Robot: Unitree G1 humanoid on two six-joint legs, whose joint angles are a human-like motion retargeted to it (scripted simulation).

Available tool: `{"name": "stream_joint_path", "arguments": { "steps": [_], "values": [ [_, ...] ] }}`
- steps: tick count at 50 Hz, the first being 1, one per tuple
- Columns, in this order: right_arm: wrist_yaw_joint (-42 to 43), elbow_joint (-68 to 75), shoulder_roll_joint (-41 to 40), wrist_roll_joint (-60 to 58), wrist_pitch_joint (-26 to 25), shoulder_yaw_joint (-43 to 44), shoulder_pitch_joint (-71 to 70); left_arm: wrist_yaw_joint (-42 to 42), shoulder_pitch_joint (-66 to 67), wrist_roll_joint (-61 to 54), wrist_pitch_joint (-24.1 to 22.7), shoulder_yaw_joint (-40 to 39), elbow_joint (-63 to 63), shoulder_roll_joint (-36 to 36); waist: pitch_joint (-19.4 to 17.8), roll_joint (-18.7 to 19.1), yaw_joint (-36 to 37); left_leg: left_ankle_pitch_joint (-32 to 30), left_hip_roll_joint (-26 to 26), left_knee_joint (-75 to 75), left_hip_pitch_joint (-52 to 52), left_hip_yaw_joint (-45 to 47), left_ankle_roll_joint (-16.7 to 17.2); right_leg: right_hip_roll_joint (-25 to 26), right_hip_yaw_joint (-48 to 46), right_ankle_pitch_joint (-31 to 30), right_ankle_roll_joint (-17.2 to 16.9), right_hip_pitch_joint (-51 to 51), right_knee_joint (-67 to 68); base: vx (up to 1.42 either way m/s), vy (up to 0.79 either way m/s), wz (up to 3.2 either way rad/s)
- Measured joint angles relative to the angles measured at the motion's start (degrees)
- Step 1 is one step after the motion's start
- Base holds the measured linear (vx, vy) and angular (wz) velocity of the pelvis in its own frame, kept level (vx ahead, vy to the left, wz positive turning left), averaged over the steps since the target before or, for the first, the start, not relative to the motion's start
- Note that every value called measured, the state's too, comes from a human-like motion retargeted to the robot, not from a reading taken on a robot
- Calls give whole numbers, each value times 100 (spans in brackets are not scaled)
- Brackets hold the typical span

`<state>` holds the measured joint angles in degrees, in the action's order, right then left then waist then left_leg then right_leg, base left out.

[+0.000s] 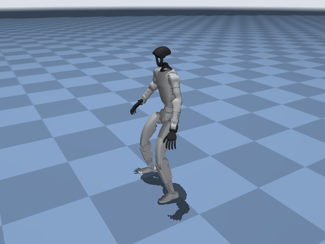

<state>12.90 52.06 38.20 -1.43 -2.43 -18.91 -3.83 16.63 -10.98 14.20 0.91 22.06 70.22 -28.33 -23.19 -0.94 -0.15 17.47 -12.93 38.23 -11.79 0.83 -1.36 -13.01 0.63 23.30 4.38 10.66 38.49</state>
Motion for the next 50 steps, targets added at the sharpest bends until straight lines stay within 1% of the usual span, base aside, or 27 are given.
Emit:
{"name": "stream_joint_path", "arguments": {
  "steps": [2,3,5,7,9,10,13,15,17,20,23,25,28,30,32,35,38,40,45,50],
  "values": [
    [-188,-254,-201,142,189,-47,50,-299,-72,338,-241,292,-601,-182,506,-46,-24,-119,133,-1130,254,72,177,-65,-205,-195,-573,-255,-1032,20,-7,53],
    [-292,-411,-269,98,273,-55,114,-393,-92,332,-366,299,-929,-259,771,-65,9,-226,177,-1702,393,129,279,-91,-324,-279,-816,-354,-1499,20,-6,28],
    [-495,-676,-336,-22,370,-91,227,-482,-144,-97,-554,293,-1539,-336,1264,-59,135,-498,194,-2617,611,244,520,-109,-574,-411,-1166,-480,-2191,21,-4,6],
    [-648,-885,-284,-19,377,-159,248,-437,-250,-747,-638,345,-2113,-368,1603,-40,301,-701,166,-3073,721,329,668,-109,-746,-515,-1333,-542,-2548,19,-2,-10],
    [-727,-1062,-138,79,350,-261,100,-333,-496,-1203,-645,428,-2666,-449,1736,-48,452,-756,145,-3222,760,381,695,-129,-825,-577,-1419,-555,-2670,15,-1,-10],
    [-714,-1128,-50,135,339,-329,-34,-272,-668,-1331,-637,464,-2912,-501,1738,-60,513,-741,139,-3223,765,395,669,-148,-845,-584,-1428,-555,-2668,10,0,0],
    [-318,-865,108,76,344,-659,-739,-56,-1325,-1247,-589,501,-3165,-562,1493,-105,567,-442,176,-2853,708,342,434,-217,-784,-454,-1252,-541,-2366,7,1,12],
    [13,-343,37,-57,283,-890,-1266,116,-1681,-1192,-512,549,-2972,-462,1349,-134,561,-201,213,-2570,673,318,327,-262,-728,-350,-1206,-511,-2091,9,0,11],
    [187,289,-187,-68,140,-993,-1676,143,-1879,-1278,-407,669,-2591,-311,1375,-194,566,-41,244,-2536,732,382,318,-315,-723,-305,-1288,-486,-1951,13,-2,-4],
    [-76,844,-456,55,-7,-941,-1959,-345,-1995,-1170,-329,946,-2123,-252,1580,-303,610,-97,277,-2740,898,447,436,-354,-744,-294,-1417,-537,-2008,15,-1,-11],
    [-687,575,-238,133,99,-972,-1962,-907,-2125,-513,-420,1292,-2076,-460,1623,-344,668,-288,398,-2560,849,49,548,-350,-753,-304,-1369,-685,-2116,13,6,3],
    [-795,259,81,151,208,-1062,-1992,-917,-2253,-230,-450,1470,-2118,-561,1543,-288,679,-350,465,-2319,769,-239,504,-336,-768,-265,-1276,-743,-2023,11,12,19],
    [-332,89,431,77,233,-1160,-2159,-510,-2339,-425,-353,1510,-2002,-529,1436,-210,625,-157,446,-2038,723,-249,225,-363,-787,-190,-1201,-730,-1729,12,12,21],
    [-11,154,457,16,176,-1065,-2213,-280,-2272,-654,-289,1400,-1818,-471,1438,-190,581,-211,425,-1961,711,-254,240,-357,-789,-204,-1214,-756,-1675,14,9,13],
    [101,230,361,89,120,-853,-2122,-225,-2132,-737,-237,1247,-1623,-442,1498,-207,577,-360,443,-2055,756,-273,348,-345,-750,-320,-1255,-812,-1772,17,8,3],
    [-14,270,205,323,100,-626,-1848,-303,-1870,-620,-173,1018,-1384,-442,1625,-285,662,-459,524,-2246,851,-219,381,-368,-590,-657,-1295,-833,-1964,18,8,-13],
    [-285,224,129,349,109,-629,-1581,-365,-1493,-548,-136,664,-1285,-462,1706,-349,752,-506,594,-2289,830,-112,315,-428,-464,-1183,-1230,-759,-2141,16,5,-24],
    [-394,155,75,272,104,-646,-1405,-317,-1167,-662,-115,369,-1280,-473,1710,-362,781,-512,599,-2308,814,-39,265,-445,-433,-1333,-1193,-707,-2212,13,2,-29],
    [-376,-62,-167,-22,105,-553,-784,-173,-249,-954,-84,-319,-1061,-385,1653,-386,797,-457,562,-2354,833,140,231,-415,-348,-1338,-1266,-660,-2366,13,-1,-28],
    [-435,-413,-421,-89,172,-401,87,-204,561,-729,-68,-755,-493,-112,1541,-381,689,-445,541,-2452,854,215,281,-403,-338,-1333,-1324,-654,-2478,12,-1,-10]
  ]
}}
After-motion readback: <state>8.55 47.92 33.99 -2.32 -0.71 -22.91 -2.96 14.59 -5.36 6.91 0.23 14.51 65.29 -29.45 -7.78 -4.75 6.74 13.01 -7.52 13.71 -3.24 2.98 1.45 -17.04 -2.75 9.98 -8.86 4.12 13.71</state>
